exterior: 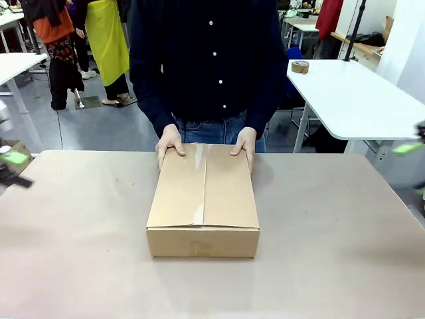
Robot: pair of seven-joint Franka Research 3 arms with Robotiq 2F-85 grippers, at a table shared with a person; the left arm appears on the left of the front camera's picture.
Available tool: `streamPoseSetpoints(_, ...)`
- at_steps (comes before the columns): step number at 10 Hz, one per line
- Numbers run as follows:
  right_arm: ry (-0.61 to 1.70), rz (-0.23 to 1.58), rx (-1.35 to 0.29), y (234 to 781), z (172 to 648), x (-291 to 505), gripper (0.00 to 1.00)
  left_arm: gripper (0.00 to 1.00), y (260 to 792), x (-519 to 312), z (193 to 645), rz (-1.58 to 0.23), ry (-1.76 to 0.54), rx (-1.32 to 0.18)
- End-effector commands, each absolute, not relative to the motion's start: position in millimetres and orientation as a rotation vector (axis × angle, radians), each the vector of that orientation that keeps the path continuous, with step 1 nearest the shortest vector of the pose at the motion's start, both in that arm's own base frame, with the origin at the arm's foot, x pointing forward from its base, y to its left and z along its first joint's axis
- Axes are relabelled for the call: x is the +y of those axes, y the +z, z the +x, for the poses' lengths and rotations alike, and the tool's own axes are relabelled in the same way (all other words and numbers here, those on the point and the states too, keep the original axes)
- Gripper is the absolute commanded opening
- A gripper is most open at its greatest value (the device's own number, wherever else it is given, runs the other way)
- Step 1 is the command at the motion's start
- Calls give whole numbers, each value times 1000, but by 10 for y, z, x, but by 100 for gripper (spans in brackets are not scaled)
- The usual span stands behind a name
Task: Pack the gift set into the box.
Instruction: Press and hold the closed box until the human finishes sealing it.
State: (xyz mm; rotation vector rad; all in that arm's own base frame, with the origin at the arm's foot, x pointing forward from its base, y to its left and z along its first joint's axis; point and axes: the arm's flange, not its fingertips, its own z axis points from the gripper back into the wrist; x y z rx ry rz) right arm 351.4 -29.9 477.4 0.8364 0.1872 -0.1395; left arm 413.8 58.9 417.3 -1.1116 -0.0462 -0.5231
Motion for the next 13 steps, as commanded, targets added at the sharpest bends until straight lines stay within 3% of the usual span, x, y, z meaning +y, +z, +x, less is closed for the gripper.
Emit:
streamPoseSetpoints(1,340,816,-1,4406,3820,944,100,100,4151,-317,4224,-986,-1147,-234)
streamPoseSetpoints(2,464,862,-102,4270,3709,1350,100,100,4024,-662,4199,-947,-1201,-307)
streamPoseSetpoints(3,401,831,-172,4387,3681,1177,100,100,3972,-619,4189,-849,-1101,-228)
streamPoseSetpoints(4,182,755,88,4549,3600,1205,100,100,4301,-635,4249,-977,-873,-82)
streamPoseSetpoints(5,182,755,88,4549,3600,1205,100,100,4301,-635,4249,-977,-873,-82)
streamPoseSetpoints(6,314,735,-26,4466,3585,1563,100,100,4301,-635,4249,-977,-873,-82)
streamPoseSetpoints(7,654,825,-149,4432,3854,1843,100,100,4191,-840,4245,-912,-979,-108)
streamPoseSetpoints(8,899,863,-396,4368,4103,2046,100,100,4219,-1015,4396,-1012,-1094,-302)
streamPoseSetpoints(9,1118,1077,-561,4301,4230,2152,100,100,4228,-1101,4456,-1002,-1140,-543)
streamPoseSetpoints(10,1338,1415,-669,4199,4322,2201,100,100,4204,-1139,4484,-1113,-1243,-758)
streamPoseSetpoints(11,1354,1611,-822,4085,4429,2218,100,100,4154,-1190,4474,-1213,-1307,-871)
streamPoseSetpoints(13,1385,1819,-826,3942,4480,2141,100,100,4067,-1367,4435,-1228,-1367,-932)
